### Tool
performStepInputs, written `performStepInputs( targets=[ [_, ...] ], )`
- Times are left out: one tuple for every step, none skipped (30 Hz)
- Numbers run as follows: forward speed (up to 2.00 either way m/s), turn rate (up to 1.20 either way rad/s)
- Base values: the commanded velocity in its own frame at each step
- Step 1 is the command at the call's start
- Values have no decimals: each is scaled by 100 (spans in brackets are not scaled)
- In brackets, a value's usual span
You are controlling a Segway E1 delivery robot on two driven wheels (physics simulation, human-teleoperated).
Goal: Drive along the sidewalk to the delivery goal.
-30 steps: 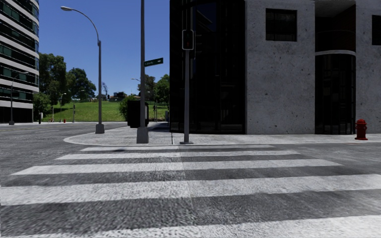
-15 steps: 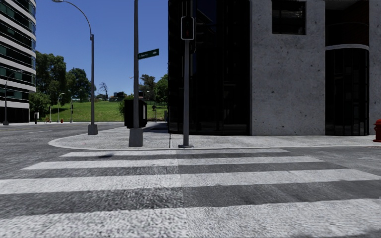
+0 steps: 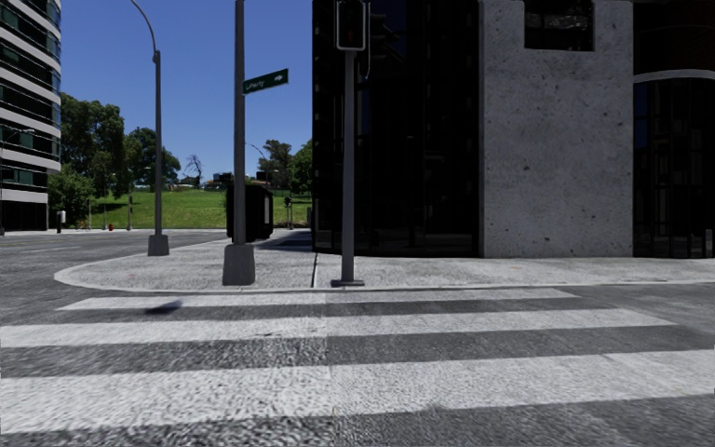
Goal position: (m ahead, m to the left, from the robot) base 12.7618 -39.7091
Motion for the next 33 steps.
performStepInputs(
  targets=[
    [147,0],
    [147,0],
    [147,0],
    [147,0],
    [147,0],
    [147,-31],
    [147,-58],
    [147,-101],
    [147,-101],
    [147,-120],
    [147,-120],
    [147,-120],
    [147,-120],
    [147,-116],
    [147,-116],
    [147,-95],
    [147,-87],
    [147,0],
    [147,0],
    [147,0],
    [147,0],
    [147,0],
    [147,0],
    [147,0],
    [147,0],
    [147,0],
    [147,0],
    [147,0],
    [147,0],
    [147,0],
    [147,0],
    [147,0],
    [147,0]
  ],
)
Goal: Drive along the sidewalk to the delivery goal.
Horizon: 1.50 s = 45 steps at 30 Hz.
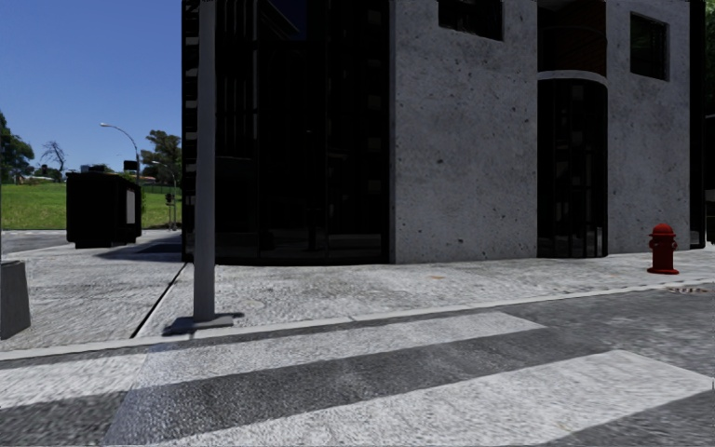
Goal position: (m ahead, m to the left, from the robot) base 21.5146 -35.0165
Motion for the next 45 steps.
performStepInputs(
  targets=[
    [147,0],
    [147,0],
    [147,0],
    [147,0],
    [147,0],
    [147,0],
    [147,0],
    [147,0],
    [147,0],
    [147,0],
    [147,0],
    [147,0],
    [147,0],
    [147,0],
    [147,0],
    [147,0],
    [147,0],
    [147,0],
    [147,0],
    [147,0],
    [147,0],
    [147,0],
    [147,0],
    [147,0],
    [147,0],
    [147,0],
    [147,0],
    [147,0],
    [147,0],
    [147,0],
    [147,0],
    [147,0],
    [147,0],
    [147,0],
    [147,0],
    [147,0],
    [147,0],
    [147,0],
    [147,0],
    [147,0],
    [147,0],
    [147,0],
    [147,0],
    [147,0],
    [147,0]
  ],
)
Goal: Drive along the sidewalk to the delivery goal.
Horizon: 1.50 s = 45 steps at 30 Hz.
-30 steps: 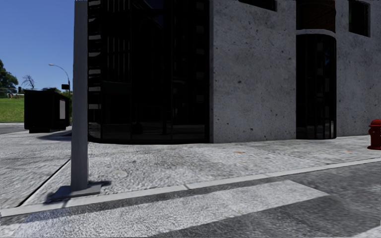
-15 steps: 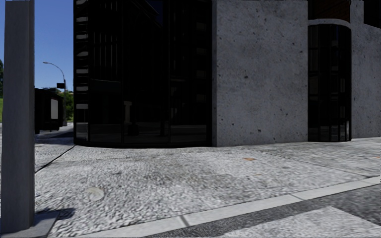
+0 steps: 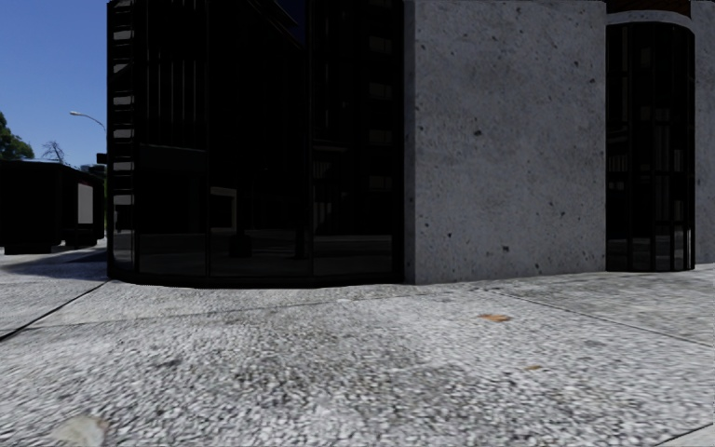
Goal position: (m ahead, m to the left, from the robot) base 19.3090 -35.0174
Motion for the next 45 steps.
performStepInputs(
  targets=[
    [147,0],
    [147,0],
    [147,0],
    [147,0],
    [147,0],
    [147,0],
    [147,0],
    [147,0],
    [147,0],
    [147,0],
    [147,0],
    [147,0],
    [147,0],
    [147,0],
    [147,0],
    [147,0],
    [147,0],
    [147,0],
    [147,0],
    [147,0],
    [147,0],
    [147,0],
    [147,0],
    [147,0],
    [147,0],
    [147,0],
    [147,0],
    [147,0],
    [147,0],
    [147,0],
    [147,0],
    [147,0],
    [147,0],
    [147,0],
    [147,0],
    [147,0],
    [147,0],
    [147,0],
    [147,0],
    [147,-32],
    [147,-78],
    [147,-78],
    [147,-120],
    [147,-120],
    [147,-120]
  ],
)
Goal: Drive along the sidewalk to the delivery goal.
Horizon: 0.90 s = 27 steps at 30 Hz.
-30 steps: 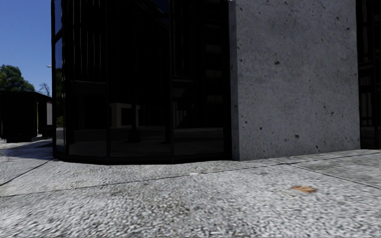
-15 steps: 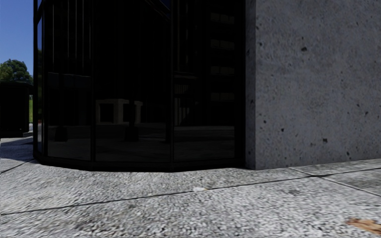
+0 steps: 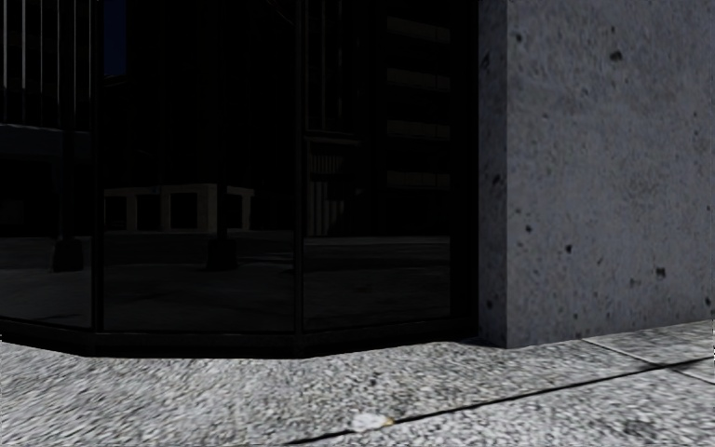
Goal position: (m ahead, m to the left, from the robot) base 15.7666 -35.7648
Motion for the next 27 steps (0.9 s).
performStepInputs(
  targets=[
    [147,-120],
    [147,-120],
    [147,-120],
    [147,-120],
    [147,-120],
    [147,-120],
    [147,-120],
    [147,-120],
    [147,-120],
    [147,-120],
    [147,-120],
    [147,-120],
    [147,-120],
    [147,-120],
    [147,-120],
    [147,-120],
    [147,-120],
    [147,-120],
    [147,-120],
    [147,-120],
    [147,-120],
    [147,-120],
    [147,-120],
    [147,-120],
    [147,-77],
    [147,-25],
    [147,-25]
  ],
)
